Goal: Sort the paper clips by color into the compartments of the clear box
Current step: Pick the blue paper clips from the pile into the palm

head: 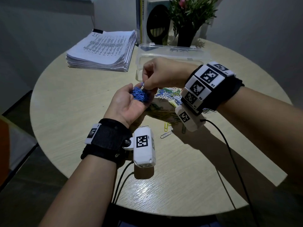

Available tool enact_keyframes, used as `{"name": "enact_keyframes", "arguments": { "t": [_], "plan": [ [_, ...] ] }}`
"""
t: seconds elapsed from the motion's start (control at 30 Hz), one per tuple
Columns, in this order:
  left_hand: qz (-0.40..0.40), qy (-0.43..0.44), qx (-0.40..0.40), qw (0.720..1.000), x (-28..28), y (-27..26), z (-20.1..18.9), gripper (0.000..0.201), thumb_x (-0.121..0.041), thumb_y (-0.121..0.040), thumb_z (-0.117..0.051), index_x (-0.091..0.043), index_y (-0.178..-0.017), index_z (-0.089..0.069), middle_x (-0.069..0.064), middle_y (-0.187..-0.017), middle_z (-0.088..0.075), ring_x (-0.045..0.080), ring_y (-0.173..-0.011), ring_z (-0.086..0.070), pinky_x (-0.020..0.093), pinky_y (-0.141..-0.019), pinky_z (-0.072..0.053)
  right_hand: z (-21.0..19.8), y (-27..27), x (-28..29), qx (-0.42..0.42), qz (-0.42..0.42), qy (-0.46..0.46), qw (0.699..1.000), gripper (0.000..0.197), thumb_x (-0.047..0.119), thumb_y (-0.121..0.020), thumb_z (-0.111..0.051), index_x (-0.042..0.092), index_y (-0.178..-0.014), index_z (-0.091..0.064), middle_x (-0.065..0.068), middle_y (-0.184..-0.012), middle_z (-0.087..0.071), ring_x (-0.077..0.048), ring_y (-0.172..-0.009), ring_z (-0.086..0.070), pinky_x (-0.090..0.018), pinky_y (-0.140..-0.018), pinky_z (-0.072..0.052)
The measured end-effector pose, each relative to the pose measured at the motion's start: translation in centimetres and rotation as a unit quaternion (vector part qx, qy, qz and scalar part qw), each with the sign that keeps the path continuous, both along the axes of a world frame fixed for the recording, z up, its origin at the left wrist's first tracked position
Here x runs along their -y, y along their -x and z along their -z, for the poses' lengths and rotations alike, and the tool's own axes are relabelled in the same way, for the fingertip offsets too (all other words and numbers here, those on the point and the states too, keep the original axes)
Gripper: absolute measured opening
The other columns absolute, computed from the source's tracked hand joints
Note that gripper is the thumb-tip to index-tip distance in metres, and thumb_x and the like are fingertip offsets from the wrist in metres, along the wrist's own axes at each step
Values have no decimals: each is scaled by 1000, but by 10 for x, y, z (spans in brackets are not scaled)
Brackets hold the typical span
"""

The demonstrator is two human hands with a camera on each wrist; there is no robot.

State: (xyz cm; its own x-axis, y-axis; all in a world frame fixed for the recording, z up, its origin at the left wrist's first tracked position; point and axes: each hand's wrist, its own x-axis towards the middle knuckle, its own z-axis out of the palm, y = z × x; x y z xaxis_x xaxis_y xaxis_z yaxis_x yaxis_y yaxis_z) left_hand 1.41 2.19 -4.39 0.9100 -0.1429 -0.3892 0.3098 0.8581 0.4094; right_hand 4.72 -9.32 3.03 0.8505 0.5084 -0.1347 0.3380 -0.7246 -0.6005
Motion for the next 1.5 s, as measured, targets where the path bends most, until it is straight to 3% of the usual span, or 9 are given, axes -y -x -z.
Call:
{"name": "enact_keyframes", "arguments": {
  "t": [0.1,0.23,0.33,0.57,0.73,0.93,1.1,1.27,1.5],
  "plan": [
    [0,13,1,1000,2,1,-1,33,-25,-103,-28,-3,-119,-48,22,-102,-57,29,-89,-57,40,-88,-46,2,-3,-6,17,-11,20,1000,11,7,-83,-63,14,-76,-59,-2,-69,-62,-9,-58,-61,-15,-44,-44],
    [-5,-1,-8,1000,2,1,-1,34,-24,-103,-27,-4,-99,-54,21,-99,-56,29,-97,-54,42,-93,-44,0,-8,-2,17,1,21,1000,12,8,-87,-62,13,-75,-61,-11,-78,-68,-16,-65,-64,-19,-49,-47],
    [-30,-2,-14,999,-3,-1,-1,35,-22,-103,-28,-2,-91,-54,18,-89,-53,25,-84,-54,39,-78,-46,0,-14,5,13,26,15,999,11,8,-87,-63,11,-76,-63,-10,-76,-66,-16,-64,-63,-23,-54,-49],
    [-89,13,-28,996,-15,-6,2,27,-14,-101,-32,-5,-87,-52,15,-86,-51,26,-81,-54,38,-70,-47,23,-17,6,34,-18,190,981,11,12,-82,-68,14,-91,-74,6,-68,-62,-9,-63,-56,-21,-60,-48],
    [-87,8,-28,996,-14,-6,3,26,-14,-102,-31,-4,-87,-51,15,-85,-50,25,-80,-54,38,-67,-47,31,-12,8,43,-44,246,967,16,28,-78,-75,18,-90,-72,3,-79,-65,-10,-66,-56,-27,-67,-49],
    [-94,8,-29,995,-15,-6,4,28,-15,-102,-31,-3,-89,-52,17,-91,-51,27,-84,-54,39,-74,-46,23,-14,13,45,-46,314,947,20,23,-78,-74,18,-97,-73,7,-73,-62,-10,-66,-55,-33,-77,-53],
    [-95,5,-26,995,-16,-5,3,29,-15,-102,-31,-3,-89,-52,17,-91,-51,27,-83,-54,39,-76,-46,23,-15,3,92,-67,236,965,16,16,-85,-67,15,-100,-72,-2,-100,-69,-16,-86,-58,-24,-68,-41],
    [-94,1,-27,995,-16,-6,3,28,-15,-102,-31,-3,-89,-53,17,-92,-52,27,-84,-55,38,-74,-46,32,-13,-5,114,-80,241,960,21,22,-84,-69,12,-103,-71,-3,-95,-68,-17,-84,-59,-24,-70,-41],
    [-94,1,-29,995,-16,-4,2,28,-16,-102,-31,-2,-91,-53,17,-92,-52,27,-85,-55,39,-82,-45,29,-12,-4,116,-101,256,954,26,17,-81,-71,17,-108,-69,0,-95,-62,-15,-84,-52,-24,-72,-40]
  ]
}}
